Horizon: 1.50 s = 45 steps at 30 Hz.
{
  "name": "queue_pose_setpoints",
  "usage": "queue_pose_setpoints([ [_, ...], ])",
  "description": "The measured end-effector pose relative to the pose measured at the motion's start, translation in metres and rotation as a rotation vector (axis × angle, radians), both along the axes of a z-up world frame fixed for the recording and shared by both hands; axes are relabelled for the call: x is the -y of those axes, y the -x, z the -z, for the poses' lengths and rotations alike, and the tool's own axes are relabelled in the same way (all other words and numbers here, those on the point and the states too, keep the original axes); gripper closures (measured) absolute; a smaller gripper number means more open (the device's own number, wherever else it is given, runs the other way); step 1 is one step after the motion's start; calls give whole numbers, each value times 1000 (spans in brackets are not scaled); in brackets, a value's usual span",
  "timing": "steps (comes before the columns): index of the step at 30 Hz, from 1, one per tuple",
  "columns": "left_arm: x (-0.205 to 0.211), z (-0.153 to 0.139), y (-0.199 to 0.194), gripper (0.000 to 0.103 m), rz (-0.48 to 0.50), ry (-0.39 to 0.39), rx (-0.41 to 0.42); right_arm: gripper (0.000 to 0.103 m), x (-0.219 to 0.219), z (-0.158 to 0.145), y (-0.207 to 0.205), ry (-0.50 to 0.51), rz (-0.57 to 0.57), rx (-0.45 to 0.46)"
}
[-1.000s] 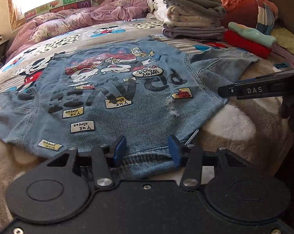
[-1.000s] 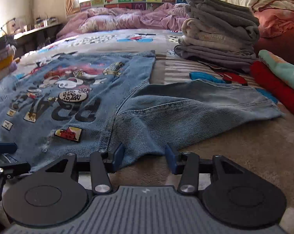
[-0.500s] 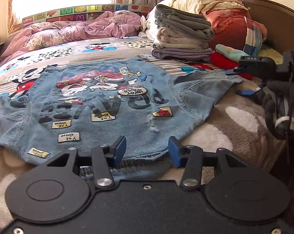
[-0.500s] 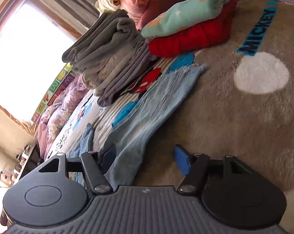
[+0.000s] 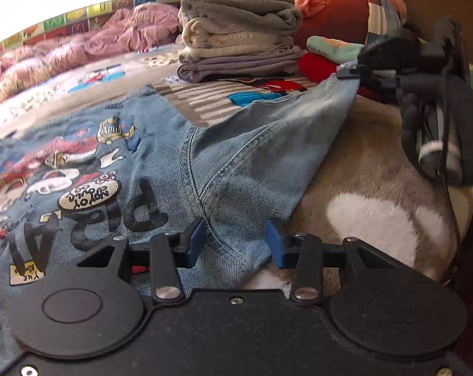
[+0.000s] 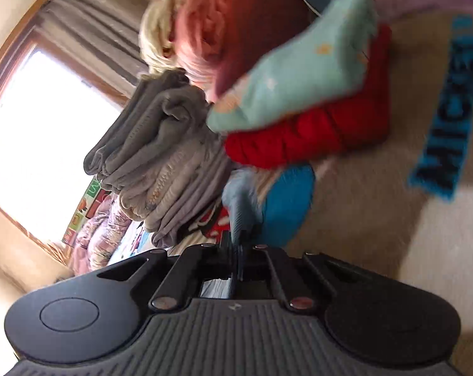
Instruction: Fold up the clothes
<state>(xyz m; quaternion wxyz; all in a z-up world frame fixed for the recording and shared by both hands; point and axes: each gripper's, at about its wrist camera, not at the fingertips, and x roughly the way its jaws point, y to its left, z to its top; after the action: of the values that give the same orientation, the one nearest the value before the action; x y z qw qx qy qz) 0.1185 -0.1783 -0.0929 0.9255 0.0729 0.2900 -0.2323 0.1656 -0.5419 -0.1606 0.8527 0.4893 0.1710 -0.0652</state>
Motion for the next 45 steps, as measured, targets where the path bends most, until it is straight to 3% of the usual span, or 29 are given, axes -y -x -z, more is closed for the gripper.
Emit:
queue_pose_setpoints([
  [6,17,9,-1,62,18,-62,-42,94,4,1,-6,20,-7,-18],
  [8,11,-13,-13,62,19,24,-65,71,6,2,-7,27,-10,-24],
  [10,5,-35,-26,62,19,108,-86,61,7,2,-9,34,-12,-30],
  [11,7,-47,-40,63,20,142,-89,61,8,2,-10,38,-13,-33],
  [15,40,-73,-113,63,89,214,-140,69,10,3,-14,51,-18,-46],
  [17,69,-71,-148,63,134,193,-195,88,12,5,-14,45,-7,-54],
  [19,98,-60,-170,63,179,137,-217,96,15,9,-13,23,7,-58],
  [25,171,-25,-221,65,281,10,-287,97,16,11,-10,10,18,-67],
  [28,185,-13,-228,78,333,-45,-311,99,16,12,-10,6,18,-70],
  [30,191,-12,-223,102,390,-75,-295,97,16,11,-10,4,14,-60],
  [32,184,-27,-216,103,398,-40,-224,98,17,7,-8,10,19,-38],
  [35,167,-40,-223,103,313,87,-161,98,16,-15,-2,139,51,39],
  [37,174,-22,-236,103,244,-11,-195,98,14,-15,-9,182,49,16],
  [39,174,-11,-242,95,254,-88,-257,98,16,-4,-18,151,48,-64],
  [41,145,-30,-238,87,223,-1,-213,96,19,0,-21,130,52,-98],
  [44,88,-57,-228,87,128,133,-159,91,18,-2,-20,141,57,-96],
  [45,73,-63,-218,87,106,145,-143,87,17,-2,-20,146,51,-99],
])
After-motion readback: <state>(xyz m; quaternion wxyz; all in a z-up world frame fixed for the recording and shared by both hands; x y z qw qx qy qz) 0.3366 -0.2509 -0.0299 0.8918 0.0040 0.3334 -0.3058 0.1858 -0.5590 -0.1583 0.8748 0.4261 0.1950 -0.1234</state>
